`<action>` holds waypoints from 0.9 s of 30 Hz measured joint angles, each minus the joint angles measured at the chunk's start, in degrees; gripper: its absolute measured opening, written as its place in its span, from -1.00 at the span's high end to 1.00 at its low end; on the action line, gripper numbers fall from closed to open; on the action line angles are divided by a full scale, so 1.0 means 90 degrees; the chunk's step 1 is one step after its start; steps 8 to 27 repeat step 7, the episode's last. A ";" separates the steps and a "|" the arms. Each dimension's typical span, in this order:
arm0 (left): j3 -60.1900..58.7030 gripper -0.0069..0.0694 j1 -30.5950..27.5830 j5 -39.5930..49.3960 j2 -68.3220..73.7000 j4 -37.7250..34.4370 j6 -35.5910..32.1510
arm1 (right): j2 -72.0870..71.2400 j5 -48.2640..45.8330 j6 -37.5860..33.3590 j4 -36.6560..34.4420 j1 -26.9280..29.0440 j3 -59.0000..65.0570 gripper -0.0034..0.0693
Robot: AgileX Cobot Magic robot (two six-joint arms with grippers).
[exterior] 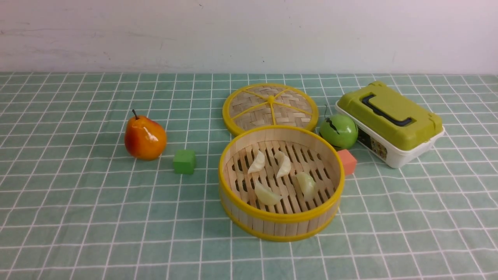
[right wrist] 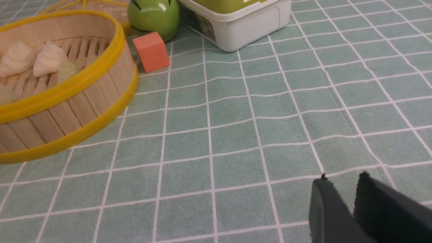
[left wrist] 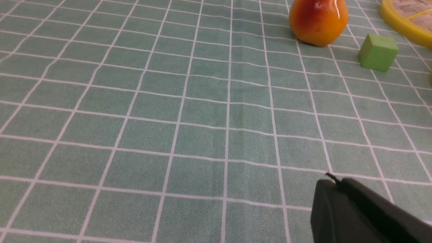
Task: Put the dumplings into the steamer on the table with the blue tablecloth.
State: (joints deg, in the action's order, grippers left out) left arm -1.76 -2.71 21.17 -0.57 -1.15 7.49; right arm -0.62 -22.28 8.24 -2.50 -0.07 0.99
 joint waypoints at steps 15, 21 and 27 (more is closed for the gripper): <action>0.0000 0.80 0.0000 0.0000 0.0000 0.0000 0.0000 | 0.0000 0.0000 0.0000 0.0000 0.0000 0.0000 0.51; 0.0000 0.80 0.0000 0.0000 0.0000 0.0000 0.0000 | 0.0000 0.0000 0.0000 0.0000 0.0000 0.0000 0.51; 0.0000 0.80 0.0000 0.0000 0.0000 0.0000 0.0000 | 0.0000 0.0000 0.0000 0.0000 0.0000 0.0000 0.51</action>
